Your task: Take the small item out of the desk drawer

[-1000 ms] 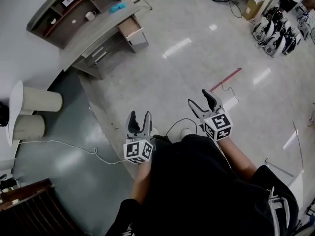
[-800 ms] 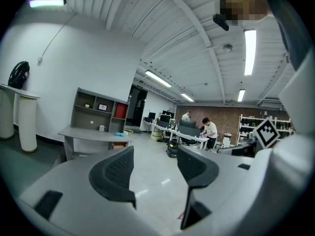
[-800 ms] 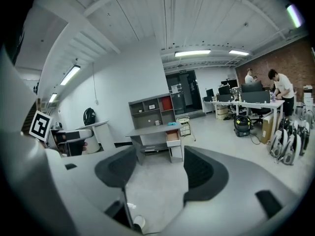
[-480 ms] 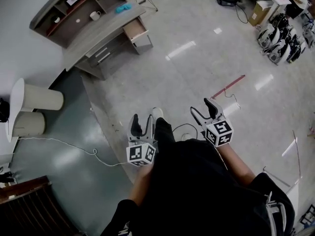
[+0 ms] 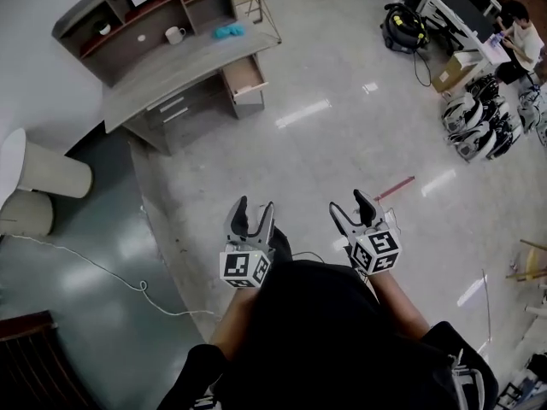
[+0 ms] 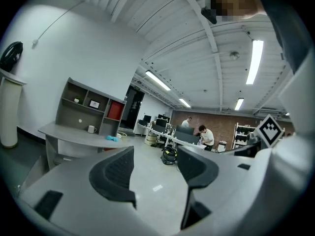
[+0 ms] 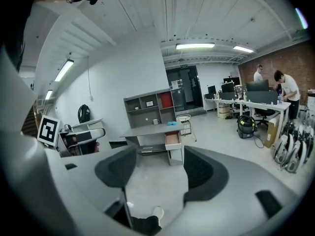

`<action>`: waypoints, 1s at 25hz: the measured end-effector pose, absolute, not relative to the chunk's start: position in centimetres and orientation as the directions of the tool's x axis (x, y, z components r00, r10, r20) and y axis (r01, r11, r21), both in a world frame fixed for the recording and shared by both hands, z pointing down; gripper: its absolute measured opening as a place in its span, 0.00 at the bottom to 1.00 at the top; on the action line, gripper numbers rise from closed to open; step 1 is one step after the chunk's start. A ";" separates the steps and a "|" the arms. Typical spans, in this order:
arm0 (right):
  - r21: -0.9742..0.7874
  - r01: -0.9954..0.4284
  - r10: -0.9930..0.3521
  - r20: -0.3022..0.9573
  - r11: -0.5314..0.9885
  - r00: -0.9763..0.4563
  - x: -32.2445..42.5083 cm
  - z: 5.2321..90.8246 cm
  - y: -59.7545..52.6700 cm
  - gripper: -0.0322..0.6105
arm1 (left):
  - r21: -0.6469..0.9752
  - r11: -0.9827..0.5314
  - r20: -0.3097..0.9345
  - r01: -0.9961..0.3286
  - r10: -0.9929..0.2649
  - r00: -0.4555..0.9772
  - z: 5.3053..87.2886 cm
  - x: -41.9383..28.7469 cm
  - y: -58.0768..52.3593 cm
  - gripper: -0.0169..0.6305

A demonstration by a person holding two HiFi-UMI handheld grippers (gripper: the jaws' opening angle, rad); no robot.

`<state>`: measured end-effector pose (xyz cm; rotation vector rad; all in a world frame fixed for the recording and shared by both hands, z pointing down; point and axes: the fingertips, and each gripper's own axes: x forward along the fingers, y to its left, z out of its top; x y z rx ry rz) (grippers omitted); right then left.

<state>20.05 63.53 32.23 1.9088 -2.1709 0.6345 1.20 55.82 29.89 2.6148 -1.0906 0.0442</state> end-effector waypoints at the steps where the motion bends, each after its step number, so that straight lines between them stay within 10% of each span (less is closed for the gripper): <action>1: -0.183 -0.979 -0.899 0.408 0.087 -0.156 20.0 32.0 61.6 0.49 | 0.271 -0.665 0.142 -0.696 -0.687 0.712 29.8 1.1 54.1 0.42; 25: -0.175 -0.975 -0.862 0.464 0.139 -0.206 11.5 31.7 30.3 0.49 | 0.342 -0.646 0.133 -0.682 -0.686 0.716 30.2 -6.0 24.9 0.42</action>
